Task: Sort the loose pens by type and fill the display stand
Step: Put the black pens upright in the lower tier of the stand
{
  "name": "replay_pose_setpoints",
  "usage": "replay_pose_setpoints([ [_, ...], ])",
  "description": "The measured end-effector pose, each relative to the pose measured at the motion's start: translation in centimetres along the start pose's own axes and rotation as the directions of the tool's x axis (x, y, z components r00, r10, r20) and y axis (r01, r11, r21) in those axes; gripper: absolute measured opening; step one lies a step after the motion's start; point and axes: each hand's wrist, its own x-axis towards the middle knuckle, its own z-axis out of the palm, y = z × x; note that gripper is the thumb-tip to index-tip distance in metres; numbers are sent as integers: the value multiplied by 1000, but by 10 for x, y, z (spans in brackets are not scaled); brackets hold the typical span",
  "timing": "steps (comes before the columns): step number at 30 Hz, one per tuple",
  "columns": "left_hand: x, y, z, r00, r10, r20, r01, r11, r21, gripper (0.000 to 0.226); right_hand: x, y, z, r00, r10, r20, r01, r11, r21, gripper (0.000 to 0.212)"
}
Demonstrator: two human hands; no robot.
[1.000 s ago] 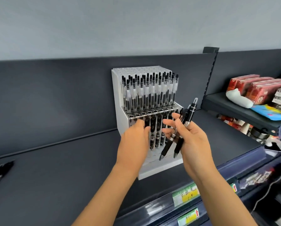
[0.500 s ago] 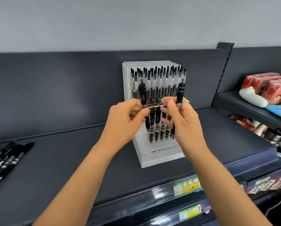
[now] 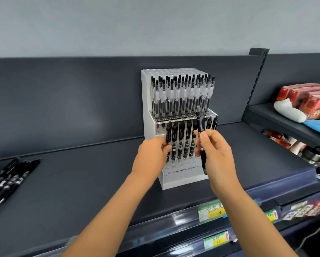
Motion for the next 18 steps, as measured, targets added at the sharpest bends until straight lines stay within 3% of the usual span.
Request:
replay_pose_setpoints([
  [4,-3,-3,-17,999,45,-14,-43,991,125,35,0,5,-4,998,58,-16,-58,998,-4,17],
  [8,-18,12,-44,985,163,-49,-170,927,-334,22,1,0,8,989,148,-22,-142,977,158,19],
  [11,-21,15,-50,971,237,-44,-236,895,-379,19,2,-9,25,993,117,16,-118,968,220,12],
  [14,-14,5,-49,973,212,-85,-229,898,-376,10,4,-12,34,999,35,34,-40,986,163,10],
  [18,-10,-9,-35,984,57,-170,-128,888,-443,11,3,1,28,997,-82,8,83,992,-94,14],
])
